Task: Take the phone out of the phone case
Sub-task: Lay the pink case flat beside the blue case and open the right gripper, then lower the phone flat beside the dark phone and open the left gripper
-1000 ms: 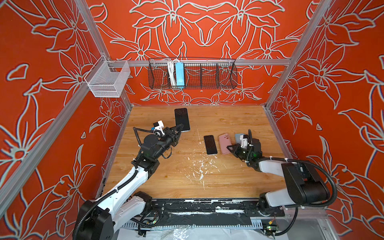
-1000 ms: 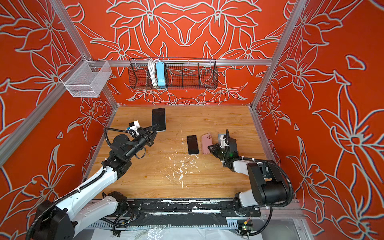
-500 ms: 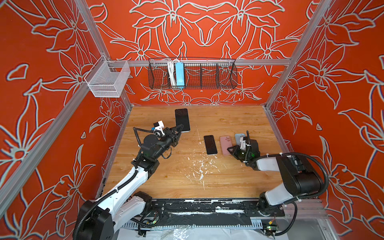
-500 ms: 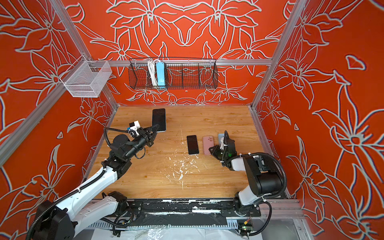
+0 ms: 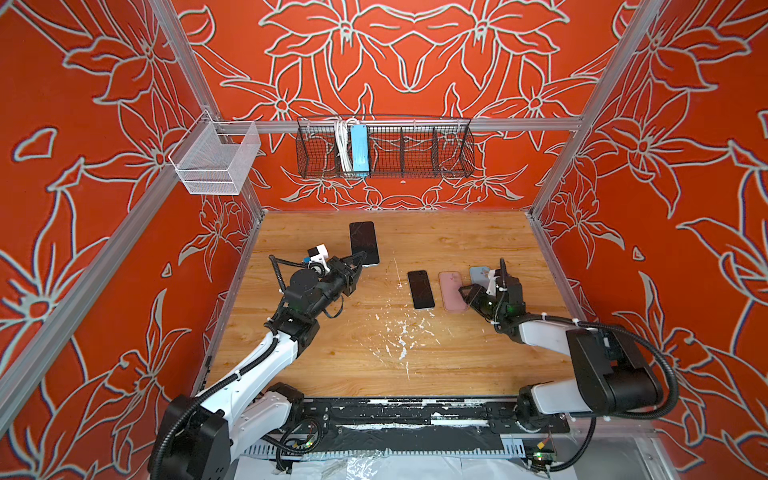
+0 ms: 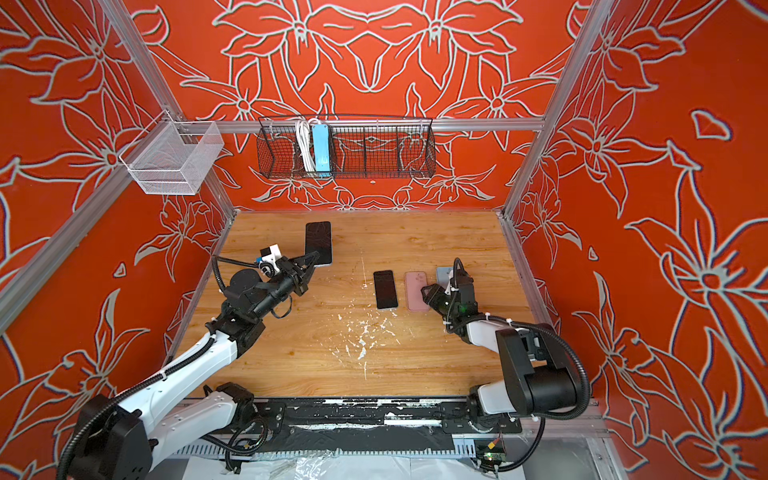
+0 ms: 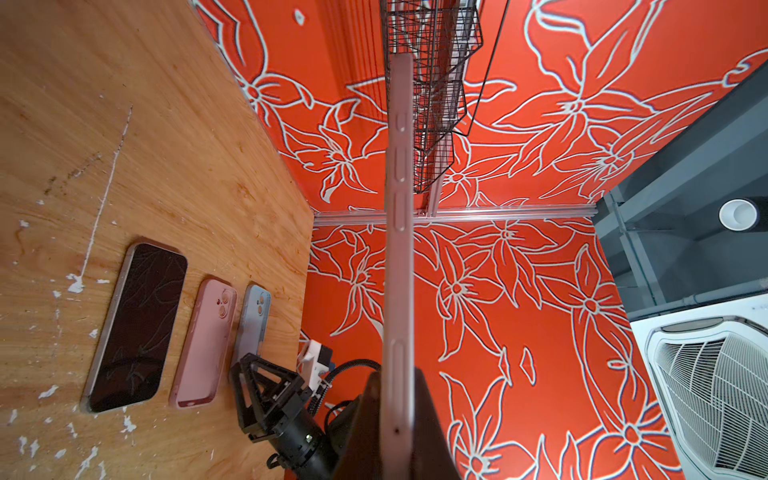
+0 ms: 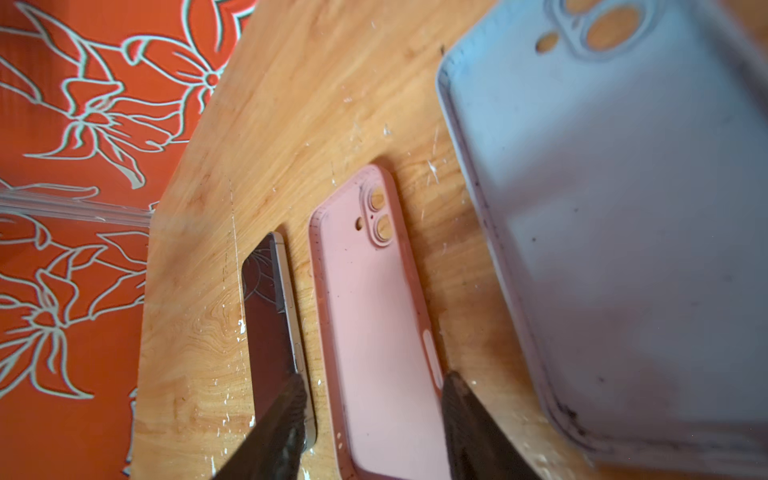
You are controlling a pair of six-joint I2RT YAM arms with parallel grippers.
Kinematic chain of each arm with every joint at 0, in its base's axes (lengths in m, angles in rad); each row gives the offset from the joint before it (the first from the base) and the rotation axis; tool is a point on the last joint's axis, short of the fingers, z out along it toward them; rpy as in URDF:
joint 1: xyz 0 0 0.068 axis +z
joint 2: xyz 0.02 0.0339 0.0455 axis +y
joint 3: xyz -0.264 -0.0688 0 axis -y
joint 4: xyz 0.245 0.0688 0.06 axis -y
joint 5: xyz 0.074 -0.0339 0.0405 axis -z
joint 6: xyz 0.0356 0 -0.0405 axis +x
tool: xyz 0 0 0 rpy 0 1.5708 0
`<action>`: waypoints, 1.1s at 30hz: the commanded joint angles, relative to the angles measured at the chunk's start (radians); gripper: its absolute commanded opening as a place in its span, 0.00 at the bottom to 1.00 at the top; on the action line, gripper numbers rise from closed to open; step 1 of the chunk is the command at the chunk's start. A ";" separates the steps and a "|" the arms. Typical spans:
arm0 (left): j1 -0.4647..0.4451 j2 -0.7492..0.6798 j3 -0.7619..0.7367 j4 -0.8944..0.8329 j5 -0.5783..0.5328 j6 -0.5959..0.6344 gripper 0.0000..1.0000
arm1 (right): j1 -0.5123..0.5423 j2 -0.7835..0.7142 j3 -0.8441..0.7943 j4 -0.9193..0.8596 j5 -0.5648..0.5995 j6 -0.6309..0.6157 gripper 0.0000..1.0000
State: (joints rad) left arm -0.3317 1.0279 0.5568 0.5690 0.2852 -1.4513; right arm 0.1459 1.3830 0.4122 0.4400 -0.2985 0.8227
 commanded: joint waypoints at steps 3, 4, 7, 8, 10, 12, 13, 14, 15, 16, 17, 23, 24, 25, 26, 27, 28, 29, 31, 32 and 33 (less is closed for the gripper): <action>0.008 0.003 -0.001 0.074 0.011 0.030 0.00 | 0.006 -0.105 -0.005 -0.152 0.110 -0.009 0.66; 0.008 0.002 -0.001 0.074 0.010 0.037 0.00 | 0.010 -0.132 -0.004 -0.185 0.138 -0.011 0.68; 0.009 0.001 -0.002 0.056 0.006 0.074 0.00 | 0.012 -0.213 -0.011 -0.233 0.177 -0.016 0.75; 0.009 0.003 -0.003 0.048 0.006 0.093 0.00 | 0.012 -0.234 -0.008 -0.251 0.178 -0.021 0.76; 0.008 0.010 -0.024 0.051 0.008 0.134 0.00 | 0.018 -0.274 0.000 -0.291 0.177 -0.030 0.80; 0.010 0.025 -0.051 0.064 0.008 0.169 0.00 | 0.027 -0.308 0.004 -0.309 0.171 -0.041 0.98; 0.010 0.034 -0.068 0.074 0.008 0.190 0.00 | 0.035 -0.322 0.004 -0.311 0.170 -0.043 0.98; 0.010 0.044 -0.084 0.098 0.012 0.214 0.00 | 0.044 -0.331 0.001 -0.308 0.167 -0.046 0.98; 0.010 0.056 -0.098 0.114 0.014 0.235 0.00 | 0.056 -0.340 -0.001 -0.304 0.163 -0.050 0.98; 0.010 0.069 -0.106 0.114 0.013 0.244 0.00 | 0.065 -0.345 -0.002 -0.301 0.164 -0.053 0.98; 0.010 0.080 -0.112 0.115 0.012 0.256 0.00 | 0.076 -0.350 -0.006 -0.298 0.167 -0.053 0.98; 0.010 0.174 -0.144 0.199 0.038 0.298 0.00 | 0.119 -0.355 -0.057 -0.243 0.202 -0.020 0.98; 0.010 0.190 -0.150 0.215 0.039 0.302 0.00 | 0.127 -0.350 -0.061 -0.241 0.206 -0.016 0.98; 0.010 0.206 -0.152 0.220 0.040 0.302 0.00 | 0.134 -0.346 -0.068 -0.236 0.208 -0.012 0.98; 0.010 0.221 -0.152 0.226 0.043 0.304 0.00 | 0.137 -0.343 -0.072 -0.230 0.210 -0.008 0.98; 0.010 0.240 -0.151 0.237 0.052 0.312 0.00 | 0.141 -0.343 -0.078 -0.227 0.212 -0.003 0.98; 0.010 0.258 -0.149 0.244 0.059 0.313 0.00 | 0.144 -0.344 -0.083 -0.224 0.214 -0.001 0.98; 0.010 0.274 -0.147 0.250 0.062 0.311 0.00 | 0.145 -0.348 -0.088 -0.222 0.215 0.002 0.98; 0.009 0.309 -0.147 0.273 0.069 0.309 0.00 | 0.146 -0.355 -0.093 -0.222 0.215 0.000 0.98; 0.010 0.322 -0.149 0.282 0.070 0.307 0.00 | 0.146 -0.360 -0.095 -0.224 0.216 -0.002 0.98; 0.009 0.336 -0.152 0.291 0.069 0.306 0.00 | 0.146 -0.363 -0.097 -0.225 0.217 -0.002 0.98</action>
State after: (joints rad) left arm -0.3271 1.3430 0.3962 0.7357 0.3359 -1.1664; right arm 0.2840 1.0363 0.3336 0.1963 -0.1104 0.8036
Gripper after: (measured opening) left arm 0.082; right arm 0.983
